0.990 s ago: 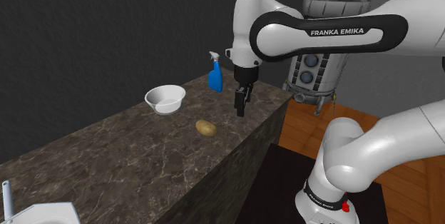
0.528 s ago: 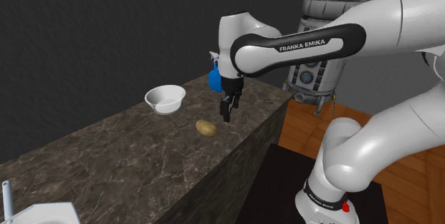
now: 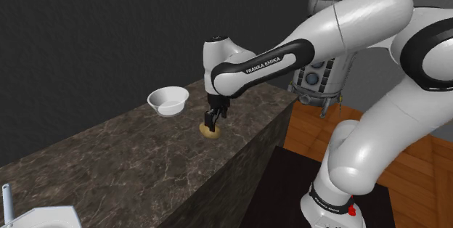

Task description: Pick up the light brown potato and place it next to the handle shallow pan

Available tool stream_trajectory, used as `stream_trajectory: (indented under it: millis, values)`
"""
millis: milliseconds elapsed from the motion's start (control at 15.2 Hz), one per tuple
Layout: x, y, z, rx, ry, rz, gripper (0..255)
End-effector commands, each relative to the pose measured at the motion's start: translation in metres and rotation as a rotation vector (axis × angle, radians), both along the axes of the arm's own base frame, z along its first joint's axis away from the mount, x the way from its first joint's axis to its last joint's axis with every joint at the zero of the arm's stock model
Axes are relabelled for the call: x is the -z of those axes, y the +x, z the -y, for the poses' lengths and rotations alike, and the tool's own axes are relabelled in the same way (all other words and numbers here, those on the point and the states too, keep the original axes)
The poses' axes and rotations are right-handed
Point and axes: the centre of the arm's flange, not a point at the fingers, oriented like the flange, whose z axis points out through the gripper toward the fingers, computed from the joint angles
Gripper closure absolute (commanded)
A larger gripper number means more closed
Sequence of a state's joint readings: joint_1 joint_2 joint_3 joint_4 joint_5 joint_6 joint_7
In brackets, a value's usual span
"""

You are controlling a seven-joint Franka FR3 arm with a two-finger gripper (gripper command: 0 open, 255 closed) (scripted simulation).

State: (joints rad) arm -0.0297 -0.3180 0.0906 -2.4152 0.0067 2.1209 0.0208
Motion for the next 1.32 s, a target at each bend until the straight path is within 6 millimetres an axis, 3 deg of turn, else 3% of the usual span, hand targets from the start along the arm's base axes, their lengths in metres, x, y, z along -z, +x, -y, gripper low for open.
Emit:
stream_trajectory:
  millis: [0, 66, 594, 1122, 1188, 1254]
  values:
    - [0.017, 0.02, 0.001, 0.021, -0.005, 0.009, 0]
    - [0.025, 0.029, 0.001, 0.031, -0.008, 0.011, 0]
    - [0.065, 0.031, 0.003, 0.031, -0.008, 0.011, 0]
    - [0.065, 0.031, 0.003, 0.031, -0.008, 0.011, 0]
    - [0.065, 0.031, 0.003, 0.031, -0.008, 0.011, 255]
    - [0.065, 0.031, 0.003, 0.031, -0.008, 0.011, 255]
